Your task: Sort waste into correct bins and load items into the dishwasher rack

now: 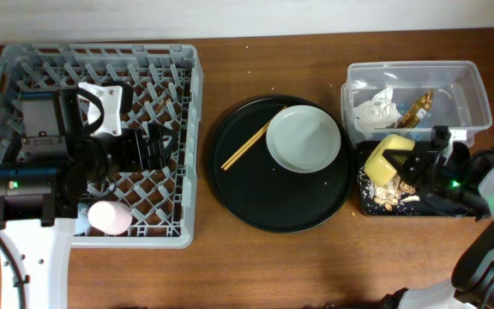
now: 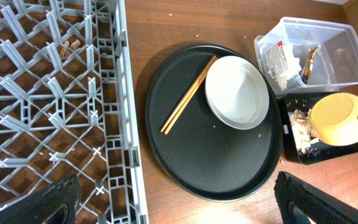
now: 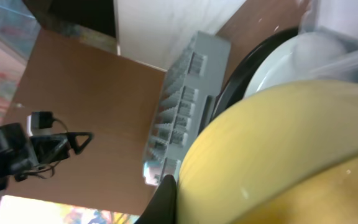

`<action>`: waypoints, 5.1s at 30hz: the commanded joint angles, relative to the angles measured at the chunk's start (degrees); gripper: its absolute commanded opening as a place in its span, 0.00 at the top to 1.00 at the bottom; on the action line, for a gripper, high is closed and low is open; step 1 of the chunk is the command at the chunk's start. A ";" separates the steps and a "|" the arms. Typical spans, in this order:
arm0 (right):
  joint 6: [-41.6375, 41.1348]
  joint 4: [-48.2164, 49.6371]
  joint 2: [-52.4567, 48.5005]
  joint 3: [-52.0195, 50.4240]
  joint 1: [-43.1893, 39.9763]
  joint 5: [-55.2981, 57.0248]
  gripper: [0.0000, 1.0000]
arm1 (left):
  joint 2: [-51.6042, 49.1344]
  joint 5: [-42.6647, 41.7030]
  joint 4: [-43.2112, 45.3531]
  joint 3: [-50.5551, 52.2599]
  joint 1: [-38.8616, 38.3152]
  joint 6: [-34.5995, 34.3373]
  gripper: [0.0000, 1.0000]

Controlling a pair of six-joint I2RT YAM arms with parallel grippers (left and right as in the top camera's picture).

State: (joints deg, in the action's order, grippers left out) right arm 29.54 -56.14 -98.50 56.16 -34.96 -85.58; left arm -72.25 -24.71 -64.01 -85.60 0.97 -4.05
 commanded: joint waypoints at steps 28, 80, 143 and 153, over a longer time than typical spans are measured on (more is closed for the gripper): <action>-50.82 -11.74 3.91 33.66 54.47 76.22 0.57 | -16.50 2.08 3.96 0.17 -15.96 0.92 0.05; -23.98 51.84 98.29 -55.84 37.94 84.17 0.02 | -23.89 17.31 9.73 -7.82 -27.82 -1.92 0.01; -23.98 51.84 98.29 -55.84 37.94 84.17 0.02 | -64.08 29.29 3.72 -32.57 -27.76 12.83 0.53; -23.98 51.84 98.29 -55.84 37.94 84.17 0.01 | -68.50 29.46 1.27 -33.33 -28.74 12.46 0.65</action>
State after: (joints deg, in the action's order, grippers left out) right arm 5.19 -4.38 -0.58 0.82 3.29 -1.13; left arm -139.39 4.58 -59.99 -117.97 -27.24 8.99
